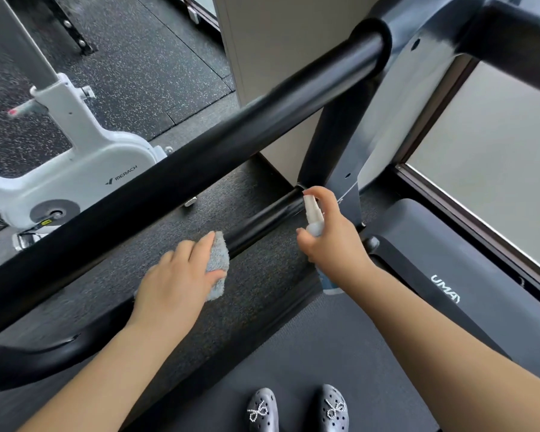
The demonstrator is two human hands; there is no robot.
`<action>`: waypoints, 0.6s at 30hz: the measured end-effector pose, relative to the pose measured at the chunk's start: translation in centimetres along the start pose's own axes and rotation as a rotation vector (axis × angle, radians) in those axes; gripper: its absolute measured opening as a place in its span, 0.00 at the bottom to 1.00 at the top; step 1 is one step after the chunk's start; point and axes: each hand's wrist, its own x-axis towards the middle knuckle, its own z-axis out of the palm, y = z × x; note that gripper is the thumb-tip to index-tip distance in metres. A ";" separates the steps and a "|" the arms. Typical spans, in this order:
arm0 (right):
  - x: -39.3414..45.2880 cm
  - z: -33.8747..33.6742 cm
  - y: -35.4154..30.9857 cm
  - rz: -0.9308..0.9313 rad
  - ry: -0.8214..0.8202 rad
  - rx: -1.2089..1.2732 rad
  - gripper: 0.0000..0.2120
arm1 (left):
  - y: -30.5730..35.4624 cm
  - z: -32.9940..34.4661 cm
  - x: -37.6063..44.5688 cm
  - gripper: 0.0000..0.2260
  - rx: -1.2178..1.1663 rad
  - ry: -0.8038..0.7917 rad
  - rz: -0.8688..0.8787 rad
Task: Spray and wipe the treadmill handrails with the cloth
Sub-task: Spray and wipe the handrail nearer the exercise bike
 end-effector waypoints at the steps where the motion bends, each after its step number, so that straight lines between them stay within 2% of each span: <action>1: 0.0 0.1 -0.2 -0.003 -0.008 0.012 0.25 | -0.8 -0.2 -0.8 0.30 0.007 -0.013 -0.016; 7: -1.4 1.6 -2.5 -0.114 -0.101 0.052 0.25 | -4.3 -1.9 -5.8 0.28 -0.071 -0.057 -0.183; 10: -2.8 3.5 -4.6 -0.185 -0.216 0.031 0.27 | -4.6 -3.0 -7.7 0.26 -0.140 0.006 -0.236; 15: -4.8 6.3 -7.0 -0.232 -0.315 -0.008 0.24 | -4.8 -4.2 -10.7 0.26 -0.259 0.117 -0.288; 18: -5.5 7.4 -7.5 -0.244 -0.367 -0.004 0.26 | -5.1 -4.3 -11.7 0.27 -0.302 0.161 -0.317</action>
